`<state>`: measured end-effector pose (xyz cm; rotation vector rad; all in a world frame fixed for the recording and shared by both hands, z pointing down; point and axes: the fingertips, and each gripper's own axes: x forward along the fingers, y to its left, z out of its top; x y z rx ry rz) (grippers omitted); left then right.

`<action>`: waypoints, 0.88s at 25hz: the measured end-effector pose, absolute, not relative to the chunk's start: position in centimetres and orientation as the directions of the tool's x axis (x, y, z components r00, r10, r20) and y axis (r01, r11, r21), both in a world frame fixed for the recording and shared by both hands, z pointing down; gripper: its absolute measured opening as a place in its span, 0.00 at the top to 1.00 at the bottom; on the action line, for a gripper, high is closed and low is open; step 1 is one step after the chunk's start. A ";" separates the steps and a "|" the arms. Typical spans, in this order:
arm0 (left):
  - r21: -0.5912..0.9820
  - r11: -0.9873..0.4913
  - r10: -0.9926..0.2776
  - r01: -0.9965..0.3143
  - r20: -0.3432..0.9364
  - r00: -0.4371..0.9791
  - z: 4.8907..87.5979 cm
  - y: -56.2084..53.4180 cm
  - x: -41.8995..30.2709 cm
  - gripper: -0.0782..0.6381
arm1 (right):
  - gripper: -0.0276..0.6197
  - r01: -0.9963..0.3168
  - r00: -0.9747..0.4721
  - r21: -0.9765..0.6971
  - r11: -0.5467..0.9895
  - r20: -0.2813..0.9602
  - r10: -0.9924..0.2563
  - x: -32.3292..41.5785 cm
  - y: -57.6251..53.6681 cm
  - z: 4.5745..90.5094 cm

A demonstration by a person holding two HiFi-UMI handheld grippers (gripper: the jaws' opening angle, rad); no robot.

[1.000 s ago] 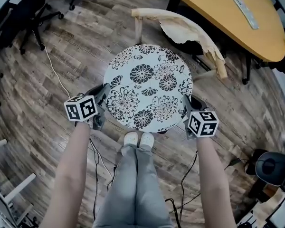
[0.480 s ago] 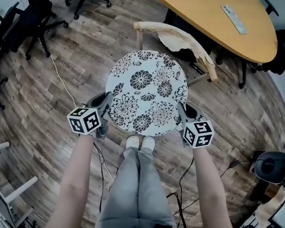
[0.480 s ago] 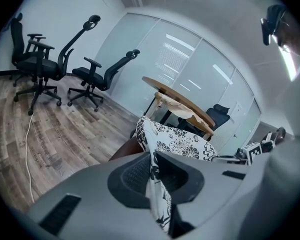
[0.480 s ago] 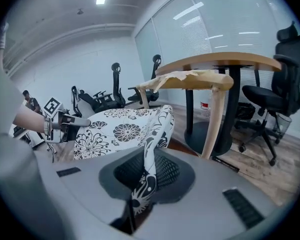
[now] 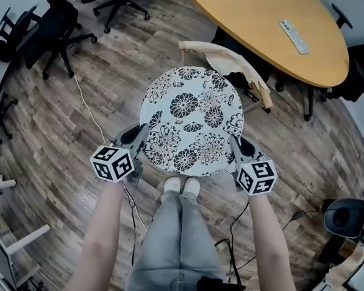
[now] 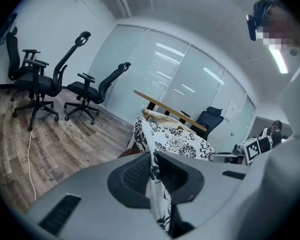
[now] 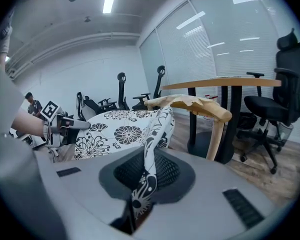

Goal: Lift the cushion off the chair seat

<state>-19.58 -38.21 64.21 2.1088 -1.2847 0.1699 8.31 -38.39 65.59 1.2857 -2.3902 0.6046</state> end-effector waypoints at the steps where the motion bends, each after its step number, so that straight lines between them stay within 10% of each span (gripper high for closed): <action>1: 0.457 -0.309 -0.749 -0.834 0.423 0.509 63.7 -38.0 -19.6 0.84 | 0.88 -0.846 -0.523 -0.199 0.495 0.494 -0.695 8.2 -38.3 65.1; 22: 0.270 -0.427 -0.803 -0.863 0.326 0.499 48.5 -40.3 -16.9 0.84 | 0.88 -0.848 -0.516 -0.092 0.521 0.359 -0.777 8.1 -39.8 49.0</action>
